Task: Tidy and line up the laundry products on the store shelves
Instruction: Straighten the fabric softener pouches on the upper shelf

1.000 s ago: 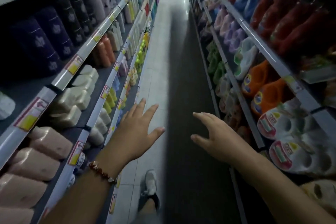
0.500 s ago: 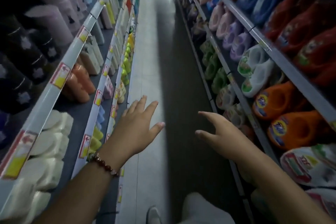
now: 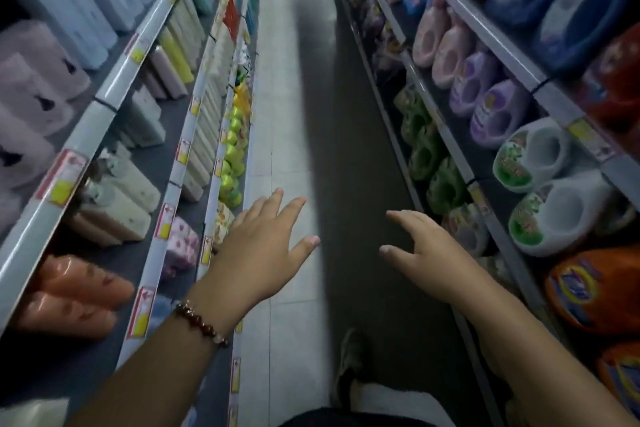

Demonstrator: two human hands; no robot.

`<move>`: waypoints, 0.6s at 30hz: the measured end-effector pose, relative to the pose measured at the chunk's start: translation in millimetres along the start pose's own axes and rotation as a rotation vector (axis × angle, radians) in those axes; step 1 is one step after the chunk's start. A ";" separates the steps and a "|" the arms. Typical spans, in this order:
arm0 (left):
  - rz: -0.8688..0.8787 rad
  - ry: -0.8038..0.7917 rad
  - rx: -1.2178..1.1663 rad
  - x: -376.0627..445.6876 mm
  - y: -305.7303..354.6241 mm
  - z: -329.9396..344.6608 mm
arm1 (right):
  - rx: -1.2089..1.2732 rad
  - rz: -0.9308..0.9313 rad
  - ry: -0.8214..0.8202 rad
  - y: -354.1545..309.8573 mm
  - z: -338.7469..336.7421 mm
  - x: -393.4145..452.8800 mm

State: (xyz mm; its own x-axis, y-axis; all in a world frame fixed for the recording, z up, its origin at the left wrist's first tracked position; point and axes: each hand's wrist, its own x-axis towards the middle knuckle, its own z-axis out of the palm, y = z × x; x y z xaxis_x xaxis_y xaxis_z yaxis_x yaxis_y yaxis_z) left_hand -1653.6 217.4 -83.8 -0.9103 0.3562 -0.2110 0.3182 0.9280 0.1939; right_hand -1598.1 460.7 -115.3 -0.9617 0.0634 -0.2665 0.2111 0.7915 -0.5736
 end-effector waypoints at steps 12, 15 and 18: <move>-0.117 0.150 -0.007 215.2 -34.3 -101.9 | -0.216 -0.205 0.032 -74.8 -129.1 227.9; -0.093 0.216 -0.008 267.2 -49.4 -128.3 | -0.238 -0.233 0.082 -94.8 -154.9 279.8; -0.043 0.240 0.023 328.7 -62.0 -157.4 | -0.254 -0.235 0.135 -112.5 -180.3 335.0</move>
State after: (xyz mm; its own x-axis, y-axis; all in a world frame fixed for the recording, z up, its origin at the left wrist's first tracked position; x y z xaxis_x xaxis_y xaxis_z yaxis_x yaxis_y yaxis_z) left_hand -2014.3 259.7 -14.4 -0.9591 0.2826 0.0154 0.2812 0.9450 0.1670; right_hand -1975.5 502.5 -0.4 -0.9967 -0.0720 -0.0364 -0.0520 0.9185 -0.3920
